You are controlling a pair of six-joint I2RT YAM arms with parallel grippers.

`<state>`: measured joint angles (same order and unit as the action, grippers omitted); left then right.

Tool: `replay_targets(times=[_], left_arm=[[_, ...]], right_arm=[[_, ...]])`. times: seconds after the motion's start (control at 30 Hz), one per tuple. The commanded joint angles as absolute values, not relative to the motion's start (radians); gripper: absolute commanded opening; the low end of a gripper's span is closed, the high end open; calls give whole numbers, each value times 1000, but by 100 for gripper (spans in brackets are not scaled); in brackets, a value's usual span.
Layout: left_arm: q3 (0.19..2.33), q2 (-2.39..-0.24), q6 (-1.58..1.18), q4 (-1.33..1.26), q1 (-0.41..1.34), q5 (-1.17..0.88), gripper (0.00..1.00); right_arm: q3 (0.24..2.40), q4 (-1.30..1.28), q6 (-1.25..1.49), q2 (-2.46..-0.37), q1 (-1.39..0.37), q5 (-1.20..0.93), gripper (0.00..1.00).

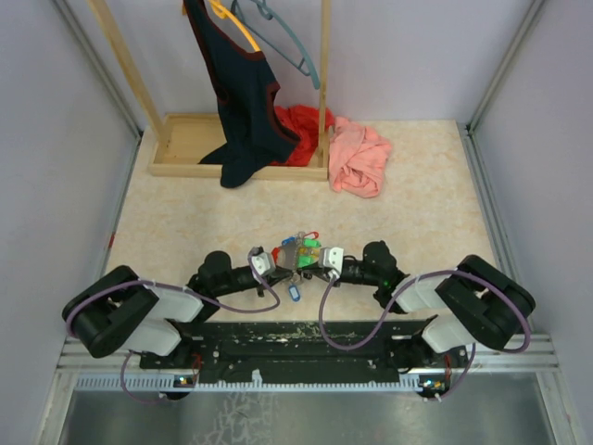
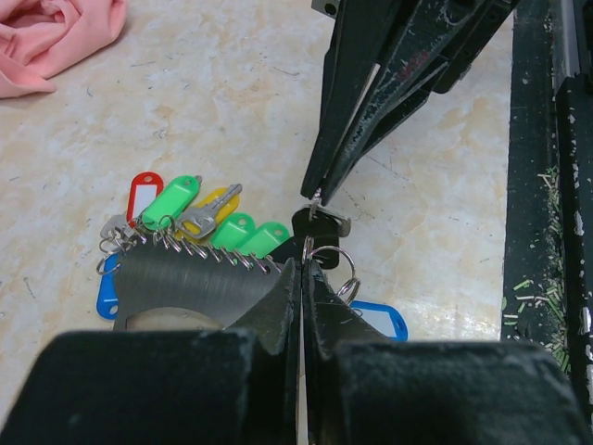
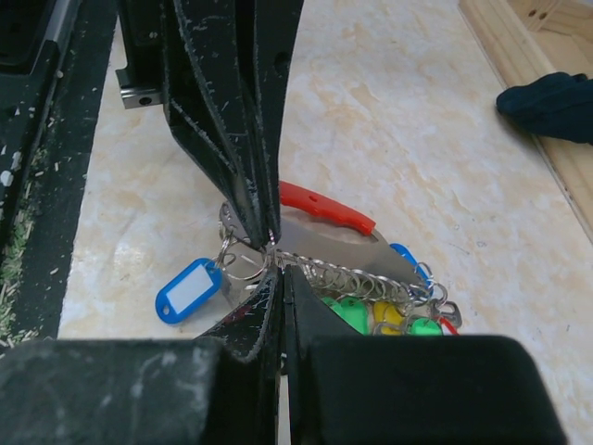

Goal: Put the keys on the keyring

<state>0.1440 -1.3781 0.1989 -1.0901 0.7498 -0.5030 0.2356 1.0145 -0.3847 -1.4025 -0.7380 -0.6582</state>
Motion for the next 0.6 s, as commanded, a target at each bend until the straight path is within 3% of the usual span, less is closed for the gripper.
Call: replay_targets(times=[0.0,0.57], left_arm=[[171,-1394,220,-1102,746,-542,1],[170,-1387,214,-1099,746,-540,1]], right_arm=[[241,1138,-380,-1419,-745,-626,0],[252,1092,-397,-1425,-746,-704,0]])
